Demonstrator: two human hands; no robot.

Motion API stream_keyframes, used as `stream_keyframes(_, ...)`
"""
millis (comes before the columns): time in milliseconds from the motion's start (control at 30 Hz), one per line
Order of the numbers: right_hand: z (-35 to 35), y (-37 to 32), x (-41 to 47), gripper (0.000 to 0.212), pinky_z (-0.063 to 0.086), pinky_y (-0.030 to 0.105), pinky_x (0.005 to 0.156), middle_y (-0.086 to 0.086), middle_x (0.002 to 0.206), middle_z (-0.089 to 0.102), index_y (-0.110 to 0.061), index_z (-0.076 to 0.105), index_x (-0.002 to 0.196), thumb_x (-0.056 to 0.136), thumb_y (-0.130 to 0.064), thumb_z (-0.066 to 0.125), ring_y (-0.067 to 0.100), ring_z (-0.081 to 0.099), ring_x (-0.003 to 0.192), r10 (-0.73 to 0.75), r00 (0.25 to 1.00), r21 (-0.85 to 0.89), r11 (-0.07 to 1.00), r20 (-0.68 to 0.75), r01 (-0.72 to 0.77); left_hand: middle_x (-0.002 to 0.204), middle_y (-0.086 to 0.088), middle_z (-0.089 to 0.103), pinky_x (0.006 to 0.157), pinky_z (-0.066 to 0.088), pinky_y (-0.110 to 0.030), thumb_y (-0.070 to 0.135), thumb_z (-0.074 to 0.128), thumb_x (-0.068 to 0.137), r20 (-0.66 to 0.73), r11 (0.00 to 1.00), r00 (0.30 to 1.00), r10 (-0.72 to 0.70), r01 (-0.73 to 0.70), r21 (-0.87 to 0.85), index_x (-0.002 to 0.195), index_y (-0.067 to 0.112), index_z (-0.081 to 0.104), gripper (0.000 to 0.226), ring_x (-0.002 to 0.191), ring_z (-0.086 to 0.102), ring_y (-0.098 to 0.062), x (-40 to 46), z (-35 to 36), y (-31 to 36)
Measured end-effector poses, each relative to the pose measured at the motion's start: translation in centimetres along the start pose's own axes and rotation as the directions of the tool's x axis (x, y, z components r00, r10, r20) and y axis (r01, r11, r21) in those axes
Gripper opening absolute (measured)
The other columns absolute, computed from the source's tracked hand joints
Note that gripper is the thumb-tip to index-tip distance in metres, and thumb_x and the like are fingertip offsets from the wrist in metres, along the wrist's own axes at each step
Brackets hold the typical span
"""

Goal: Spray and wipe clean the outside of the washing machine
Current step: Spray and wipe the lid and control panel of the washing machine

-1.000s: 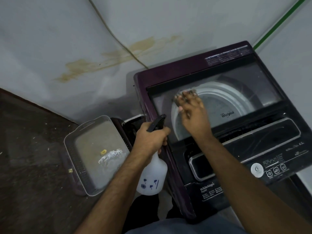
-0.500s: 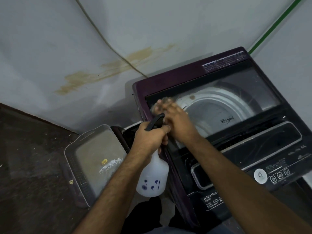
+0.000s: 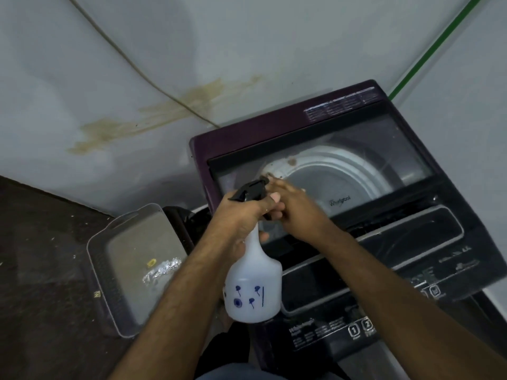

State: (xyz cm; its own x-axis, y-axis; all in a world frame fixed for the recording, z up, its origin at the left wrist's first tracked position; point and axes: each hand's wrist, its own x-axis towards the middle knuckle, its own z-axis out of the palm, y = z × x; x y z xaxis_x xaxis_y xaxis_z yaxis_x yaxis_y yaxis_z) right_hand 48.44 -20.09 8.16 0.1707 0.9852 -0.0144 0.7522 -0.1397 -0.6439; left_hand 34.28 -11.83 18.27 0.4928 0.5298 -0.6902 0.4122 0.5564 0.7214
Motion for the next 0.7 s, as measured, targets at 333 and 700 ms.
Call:
stream_keyframes(333,-5.5,4.0,0.0,0.045,0.02,0.054,0.121,-0.005,0.161,0.039,-0.03,0.056,0.145,0.102,-0.015,0.058,0.021,0.027,0.152,-0.01,0.998,-0.042,0.999,0.056,0.013,0.064,0.003,0.069,0.048,0.041,-0.027,0.027,0.081,0.09,-0.178,0.995,0.98,0.093,-0.097,-0.015,0.087,0.02,0.073,0.011,0.069,0.066,-0.016,-0.9,8.5,-0.1)
stream_keyframes(700,-10.7,11.6,-8.4,0.052,0.039,0.045,0.118,-0.004,0.154,0.05,-0.026,0.064,0.138,0.096,0.004,0.055,0.024,0.039,0.145,0.166,0.946,-0.122,0.971,-0.279,-0.206,0.057,0.0,0.057,0.042,0.038,-0.025,0.011,0.078,0.086,-0.225,1.0,0.974,-0.018,0.017,-0.006,0.083,0.012,0.066,0.013,0.053,0.056,-0.013,-0.1,15.1,-3.0)
